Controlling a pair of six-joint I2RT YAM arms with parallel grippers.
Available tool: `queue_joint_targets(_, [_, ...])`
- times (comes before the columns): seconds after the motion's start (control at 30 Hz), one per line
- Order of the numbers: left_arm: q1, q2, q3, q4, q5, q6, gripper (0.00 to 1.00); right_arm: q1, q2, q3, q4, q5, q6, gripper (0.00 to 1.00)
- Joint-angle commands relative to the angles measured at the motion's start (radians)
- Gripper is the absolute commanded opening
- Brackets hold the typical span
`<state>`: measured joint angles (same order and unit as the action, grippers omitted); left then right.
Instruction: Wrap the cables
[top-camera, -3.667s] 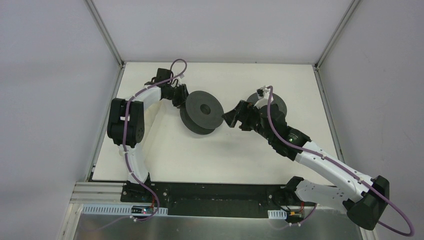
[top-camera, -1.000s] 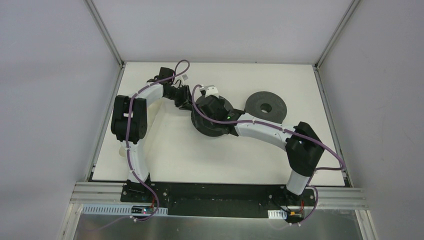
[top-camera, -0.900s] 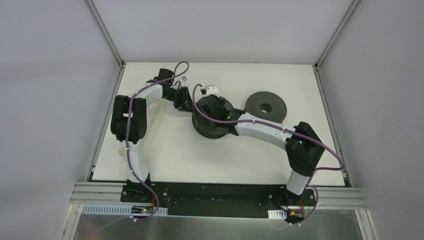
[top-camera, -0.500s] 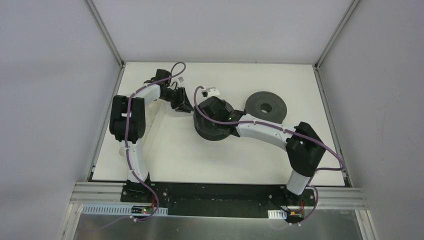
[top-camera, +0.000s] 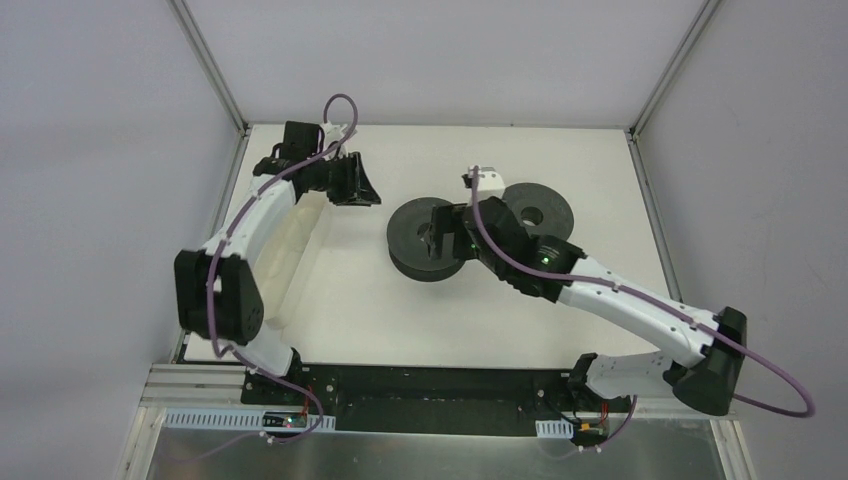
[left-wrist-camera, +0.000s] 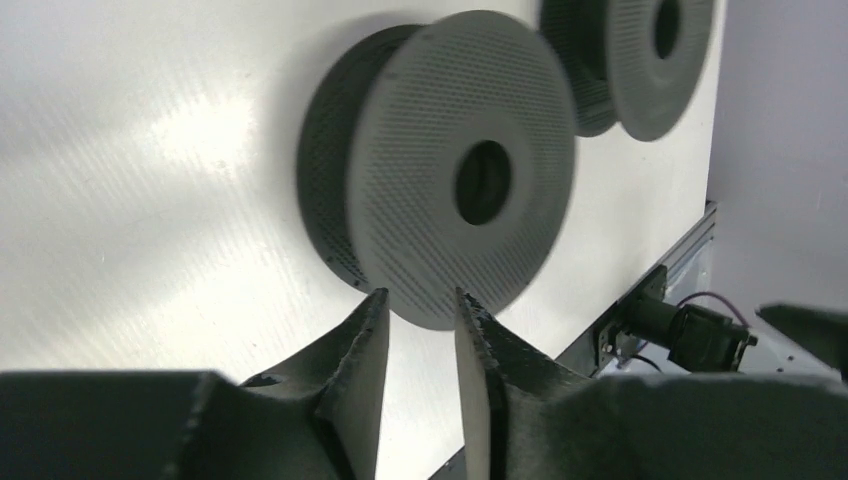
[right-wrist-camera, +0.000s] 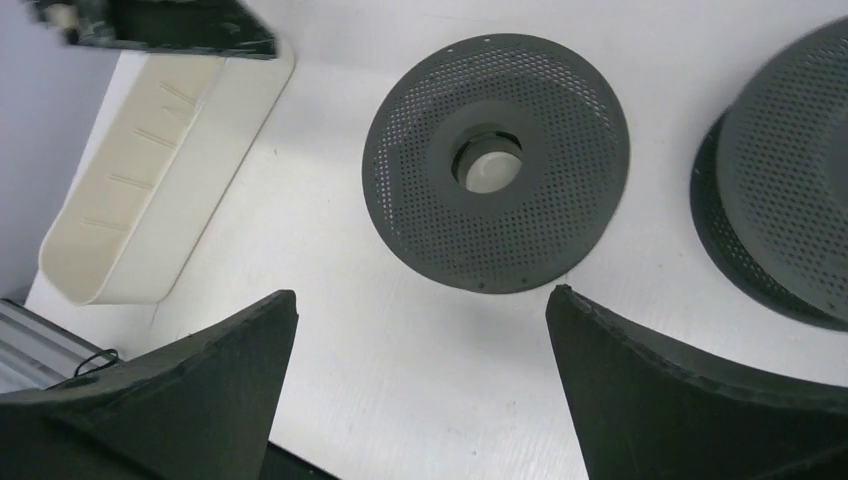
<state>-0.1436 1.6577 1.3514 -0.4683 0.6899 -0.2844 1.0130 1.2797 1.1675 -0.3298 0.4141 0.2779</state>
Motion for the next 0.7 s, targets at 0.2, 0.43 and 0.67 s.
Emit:
queue_joint_targets(0.2, [-0.233, -0.524, -0.216, -0.019, -0.108, 0.113, 0.96, 0.019, -0.324, -0.140, -0.363, 0.237, 0.376, 0.99])
queue_joint_targets(0.43, [-0.239, -0.850, -0.412, 0.033, -0.217, 0.142, 0.99, 0.025, -0.545, -0.286, -0.425, 0.206, 0.464, 0.99])
queue_joint_targets(0.67, [-0.238, -1.026, -0.587, 0.113, -0.318, 0.141, 0.99, 0.027, -0.632, -0.337, -0.490, 0.213, 0.511, 0.99])
